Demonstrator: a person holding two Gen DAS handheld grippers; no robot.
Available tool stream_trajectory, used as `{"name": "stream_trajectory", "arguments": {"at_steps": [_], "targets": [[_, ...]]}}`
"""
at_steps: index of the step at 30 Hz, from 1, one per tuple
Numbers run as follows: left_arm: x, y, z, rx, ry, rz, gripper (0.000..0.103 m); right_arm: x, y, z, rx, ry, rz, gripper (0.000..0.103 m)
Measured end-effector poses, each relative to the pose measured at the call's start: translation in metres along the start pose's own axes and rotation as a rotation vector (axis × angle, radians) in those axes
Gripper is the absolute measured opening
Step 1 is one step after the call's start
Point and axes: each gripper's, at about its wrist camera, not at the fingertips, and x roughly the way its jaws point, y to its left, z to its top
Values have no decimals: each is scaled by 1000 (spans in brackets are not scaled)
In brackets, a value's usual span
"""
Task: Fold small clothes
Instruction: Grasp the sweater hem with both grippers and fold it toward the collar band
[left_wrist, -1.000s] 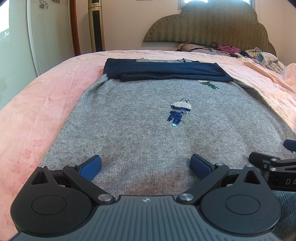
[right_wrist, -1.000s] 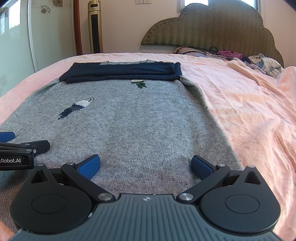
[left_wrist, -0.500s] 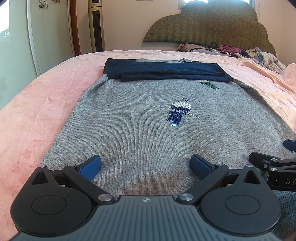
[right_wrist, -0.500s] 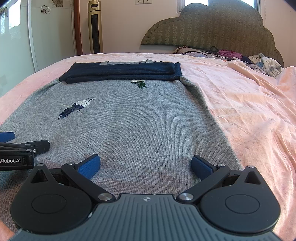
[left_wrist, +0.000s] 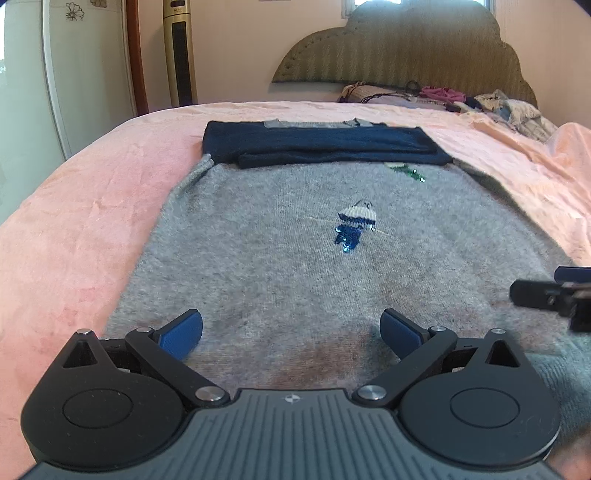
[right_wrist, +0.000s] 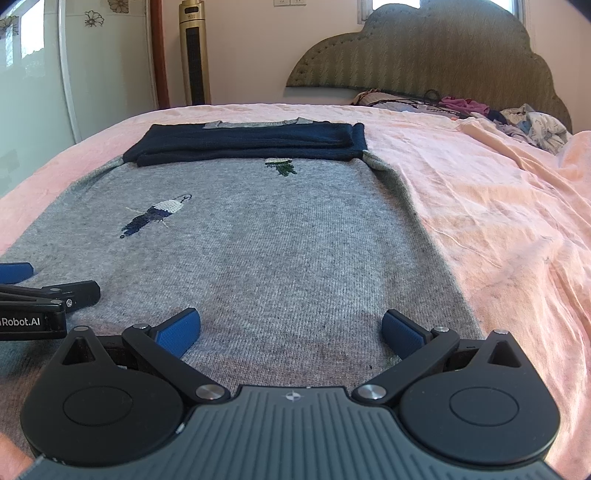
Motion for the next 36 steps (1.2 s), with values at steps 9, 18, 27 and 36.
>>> {"name": "stream_trajectory", "arguments": {"at_steps": [9, 18, 27, 36], "targets": [[-41, 136, -28, -488, 140, -230, 103, -61, -141, 17, 415, 92, 262, 102], [-16, 145, -47, -731, 271, -690, 102, -44, -147, -11, 488, 353, 510, 86], [3, 148, -45, -687, 385, -598, 9, -34, -134, -16, 484, 423, 522, 15], [13, 148, 65, -563, 112, -661, 6, -36, -142, 55, 502, 201, 661, 14]]}}
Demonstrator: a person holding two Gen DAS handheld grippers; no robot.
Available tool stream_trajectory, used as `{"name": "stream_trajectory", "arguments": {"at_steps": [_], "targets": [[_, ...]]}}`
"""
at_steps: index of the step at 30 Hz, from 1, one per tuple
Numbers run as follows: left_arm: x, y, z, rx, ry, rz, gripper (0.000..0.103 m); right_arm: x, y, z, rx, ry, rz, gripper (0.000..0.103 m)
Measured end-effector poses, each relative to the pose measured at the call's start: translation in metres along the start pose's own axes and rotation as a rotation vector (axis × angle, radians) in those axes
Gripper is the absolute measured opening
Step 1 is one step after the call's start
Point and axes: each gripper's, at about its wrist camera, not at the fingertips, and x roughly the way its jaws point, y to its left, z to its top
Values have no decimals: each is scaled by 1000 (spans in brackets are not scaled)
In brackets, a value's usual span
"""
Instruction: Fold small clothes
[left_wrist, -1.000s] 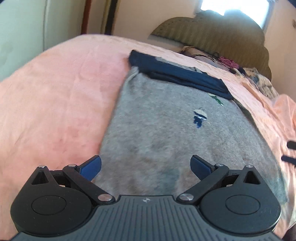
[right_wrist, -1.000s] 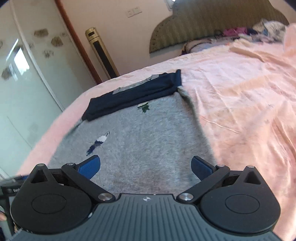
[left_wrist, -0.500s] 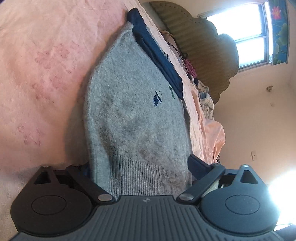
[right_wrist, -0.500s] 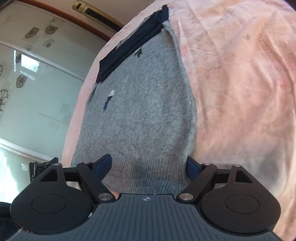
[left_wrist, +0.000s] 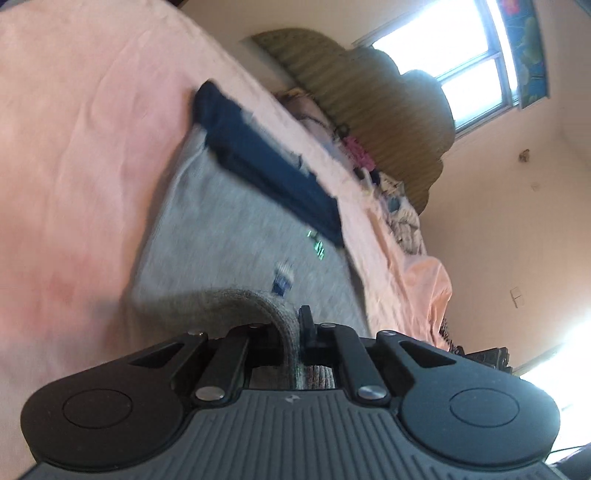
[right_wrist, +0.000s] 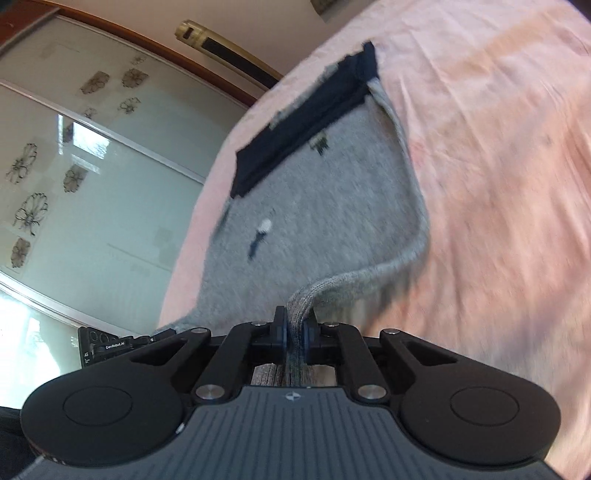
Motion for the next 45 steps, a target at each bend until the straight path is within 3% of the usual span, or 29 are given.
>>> {"name": "stream_trajectory", "arguments": {"at_steps": [5, 9, 12, 14, 15, 16, 17, 18, 19, 21, 23, 25, 29, 32, 34, 36, 38, 43, 44, 45], "targets": [[61, -20, 106, 82, -123, -21, 6, 34, -2, 104, 7, -170, 102, 14], [131, -19, 183, 135, -165, 49, 6, 79, -37, 194, 119, -261, 118, 14], [180, -3, 231, 158, -192, 200, 6, 118, -59, 249, 165, -273, 69, 14], [215, 17, 253, 129, -160, 306, 7, 147, -78, 278, 224, -287, 36, 14], [229, 28, 261, 80, -116, 374, 10, 160, -89, 287, 260, -299, 18, 21], [234, 39, 263, 9, -67, 428, 10, 172, -98, 292, 301, -303, -27, 35], [232, 49, 262, -47, -35, 424, 11, 180, -105, 293, 344, -297, -78, 75], [227, 55, 258, -79, -20, 379, 17, 185, -109, 288, 374, -310, -107, 89], [217, 61, 253, -97, -24, 333, 24, 183, -110, 282, 365, -336, -83, 94], [183, 61, 237, -101, -112, 320, 77, 171, -107, 269, 325, -354, -30, 93], [140, 57, 214, -84, -276, 326, 98, 151, -100, 252, 281, -357, -9, 92], [108, 55, 189, -91, -335, 315, 98, 125, -91, 231, 219, -349, -7, 92], [78, 60, 122, -184, -313, 284, 98, 82, -77, 178, 156, -309, -27, 92], [79, 61, 68, -252, -269, 250, 98, 70, -73, 142, 146, -272, -80, 92], [95, 54, 49, -234, -230, 258, 98, 74, -72, 125, 158, -241, -111, 92], [108, 44, 46, -169, -240, 283, 98, 85, -72, 116, 159, -205, -131, 91], [121, 44, 57, -167, -267, 303, 98, 99, -73, 117, 175, -193, -149, 86], [137, 48, 80, -218, -328, 334, 96, 133, -74, 130, 234, -294, -172, 79], [139, 47, 82, -211, -326, 346, 79, 138, -75, 133, 246, -313, -176, 74], [142, 48, 83, -203, -301, 368, 20, 142, -76, 135, 256, -321, -182, 62]]}}
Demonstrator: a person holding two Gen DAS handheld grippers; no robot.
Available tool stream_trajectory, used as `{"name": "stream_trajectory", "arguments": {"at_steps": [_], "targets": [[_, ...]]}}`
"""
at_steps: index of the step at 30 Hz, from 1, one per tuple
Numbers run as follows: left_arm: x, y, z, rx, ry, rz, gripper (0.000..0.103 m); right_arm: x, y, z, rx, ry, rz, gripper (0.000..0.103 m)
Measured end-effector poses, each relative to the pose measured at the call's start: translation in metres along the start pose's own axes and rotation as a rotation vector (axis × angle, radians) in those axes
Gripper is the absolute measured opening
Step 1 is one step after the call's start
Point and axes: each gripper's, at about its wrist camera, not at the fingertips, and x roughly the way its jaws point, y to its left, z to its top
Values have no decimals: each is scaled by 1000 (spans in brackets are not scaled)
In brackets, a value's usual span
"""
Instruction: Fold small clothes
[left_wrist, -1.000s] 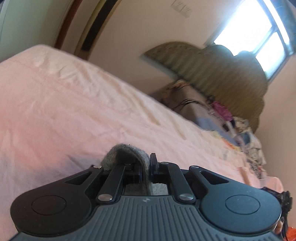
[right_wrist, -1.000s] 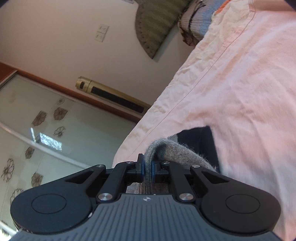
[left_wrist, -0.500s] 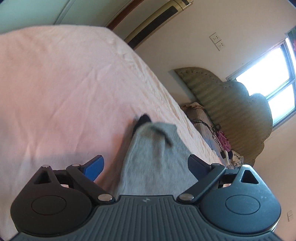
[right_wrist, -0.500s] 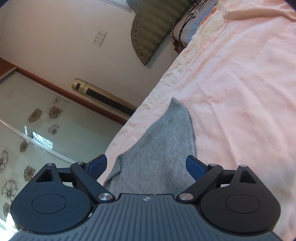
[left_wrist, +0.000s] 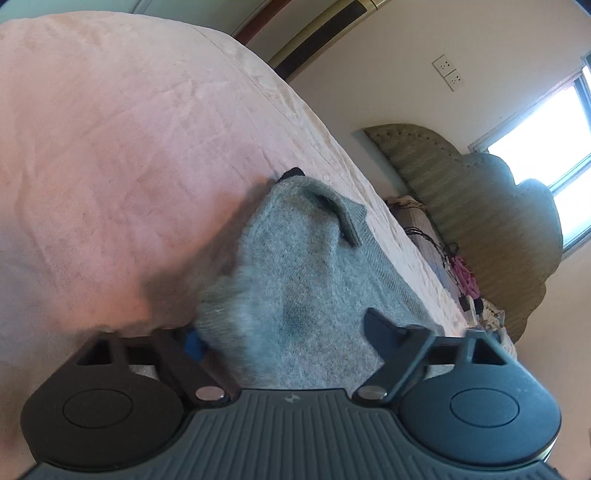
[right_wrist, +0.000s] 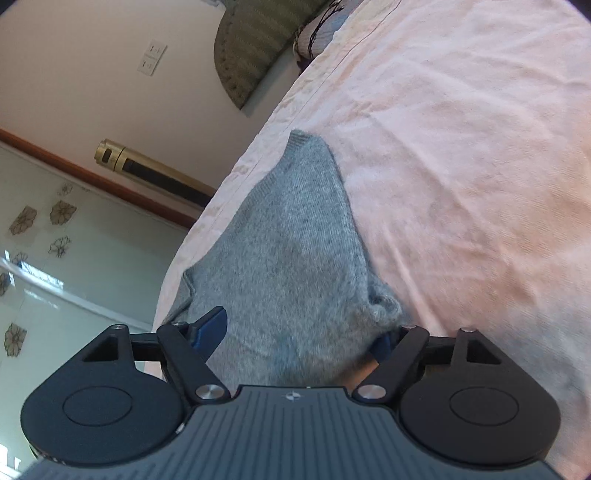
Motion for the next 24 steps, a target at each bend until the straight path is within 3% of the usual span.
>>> {"name": "stream_trajectory", "arguments": {"at_steps": [1, 2, 3, 5, 9, 14, 18, 20, 22, 23, 24], "targets": [[8, 1, 0, 7, 60, 38, 6, 7, -1, 2, 11, 0, -6, 50], [11, 5, 0, -4, 75, 48, 5, 13, -3, 3, 28, 21, -1, 19], [8, 5, 1, 2, 65, 47, 5, 20, -8, 3, 52, 47, -2, 12], [-3, -1, 4, 50, 49, 46, 4, 21, -11, 2, 53, 38, -4, 12], [-42, -13, 11, 102, 35, -50, 4, -2, 7, 0, -2, -3, 53, 11], [-101, 3, -2, 111, 75, -106, 4, -49, 24, -17, -89, 33, 124, 11], [-143, 45, -36, 130, 193, -56, 5, -96, 2, -48, -69, 109, 127, 11], [-161, 61, -50, 194, 235, 7, 9, -119, -15, -65, -26, 149, 126, 11], [-179, 62, -52, 300, 166, 92, 12, -137, -28, -80, -1, 197, 100, 16], [-186, 57, -48, 350, 112, 130, 20, -145, -30, -83, -7, 191, 71, 21], [-191, 49, -44, 396, 49, 160, 23, -150, -31, -80, -18, 176, 48, 34]]}}
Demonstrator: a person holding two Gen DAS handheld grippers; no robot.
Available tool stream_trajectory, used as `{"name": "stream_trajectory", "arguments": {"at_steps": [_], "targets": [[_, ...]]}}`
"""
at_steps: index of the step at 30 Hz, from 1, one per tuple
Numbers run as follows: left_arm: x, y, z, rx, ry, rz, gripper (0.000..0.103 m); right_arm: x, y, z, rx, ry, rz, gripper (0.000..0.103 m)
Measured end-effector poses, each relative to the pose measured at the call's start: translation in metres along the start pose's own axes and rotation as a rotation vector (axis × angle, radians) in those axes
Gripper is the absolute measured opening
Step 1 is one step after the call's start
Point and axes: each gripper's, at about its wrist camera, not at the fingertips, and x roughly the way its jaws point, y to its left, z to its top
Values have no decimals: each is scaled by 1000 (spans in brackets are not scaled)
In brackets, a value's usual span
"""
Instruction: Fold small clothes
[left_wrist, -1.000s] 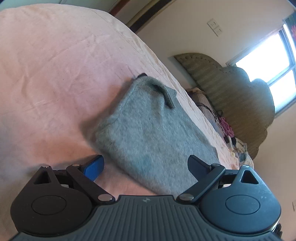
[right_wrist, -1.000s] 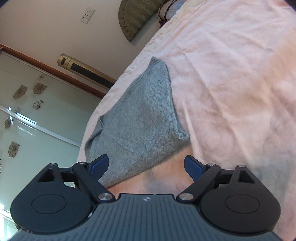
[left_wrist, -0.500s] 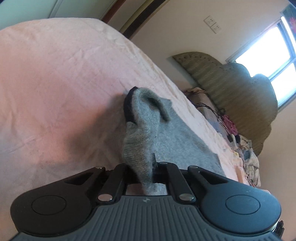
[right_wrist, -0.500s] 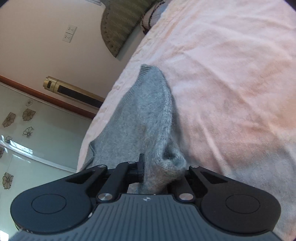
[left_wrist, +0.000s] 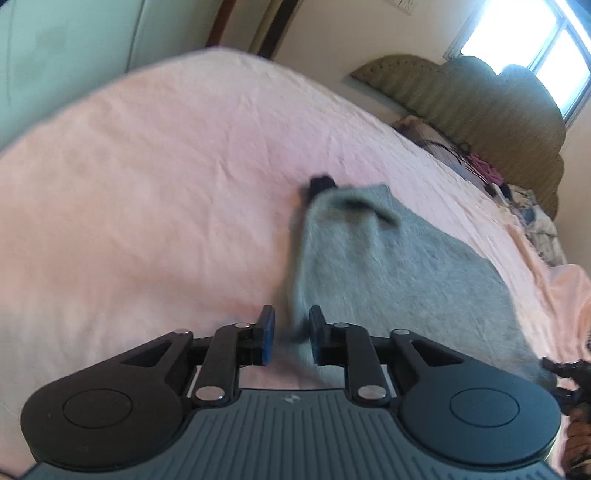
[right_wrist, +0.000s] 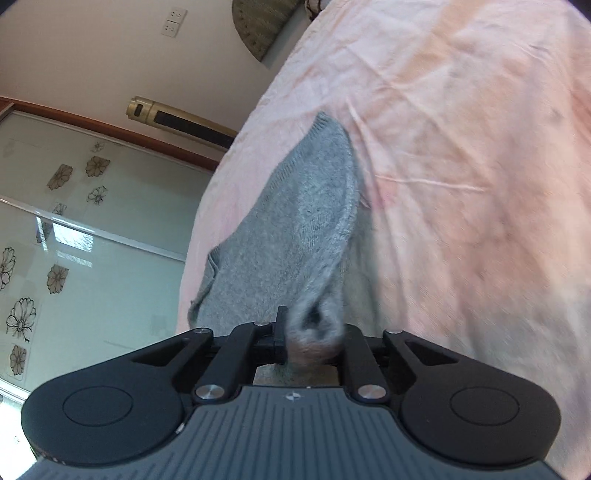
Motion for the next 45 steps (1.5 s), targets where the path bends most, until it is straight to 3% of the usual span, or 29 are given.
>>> {"name": "stream_trajectory", "arguments": {"at_steps": [2, 4, 5, 6, 7, 9, 11, 12, 14, 16, 18, 20, 22, 24, 26, 27, 30, 31, 32, 34, 37, 40, 42, 43, 45], "targets": [[-9, -24, 19, 120, -137, 28, 30, -14, 6, 13, -47, -93, -37, 47], [-2, -57, 35, 262, -223, -2, 66, -14, 20, 35, -100, -155, -12, 47], [7, -74, 39, 323, -260, -19, 90, -8, 29, 46, -123, -156, 9, 47], [21, -91, 42, 386, -279, -51, 92, 1, 38, 55, -150, -155, 21, 47], [40, -108, 45, 447, -253, -82, 92, 15, 49, 65, -187, -151, 27, 47], [89, -135, 51, 543, -108, -119, 91, 50, 67, 81, -241, -118, 39, 47], [138, -152, 49, 615, 18, -78, 91, 88, 78, 90, -262, -74, 30, 47], [156, -156, 50, 641, 42, -33, 91, 107, 80, 94, -264, -46, 16, 49], [180, -154, 58, 675, -32, 110, 92, 140, 76, 97, -244, 4, -36, 50], [184, -134, 79, 566, -130, 239, 92, 159, 69, 94, -239, 19, -80, 50], [178, -111, 99, 409, -173, 358, 91, 159, 59, 88, -252, -15, -58, 48], [157, -90, 105, 282, -205, 330, 91, 154, 53, 82, -275, -32, -22, 47], [131, -83, 97, 211, -210, 210, 91, 147, 50, 80, -270, -44, -21, 45], [117, -91, 82, 210, -205, 79, 91, 139, 59, 80, -260, -62, -47, 50], [123, -111, 70, 276, -154, 14, 91, 138, 73, 79, -297, -81, -52, 58], [133, -122, 65, 323, -131, 23, 91, 141, 79, 78, -322, -81, -62, 63], [173, -132, 56, 400, -43, 123, 92, 159, 93, 79, -421, -75, -169, 63], [182, -126, 51, 411, -36, 145, 93, 165, 93, 77, -488, -79, -225, 62], [181, -120, 48, 416, -80, 138, 97, 169, 92, 74, -552, -90, -269, 60], [177, -109, 50, 380, -77, 115, 97, 166, 79, 68, -654, -135, -247, 58], [177, -119, 48, 419, -81, 166, 97, 158, 66, 76, -583, -154, -189, 55], [153, -129, 40, 422, -106, 197, 96, 159, 82, 71, -630, -141, -278, 55], [135, -127, 33, 379, -99, 108, 96, 147, 97, 55, -631, -141, -322, 62], [131, -127, 27, 366, -80, 82, 96, 139, 102, 45, -650, -137, -281, 64], [133, -125, 13, 389, -57, 91, 97, 133, 106, 25, -691, -118, -236, 84]]}}
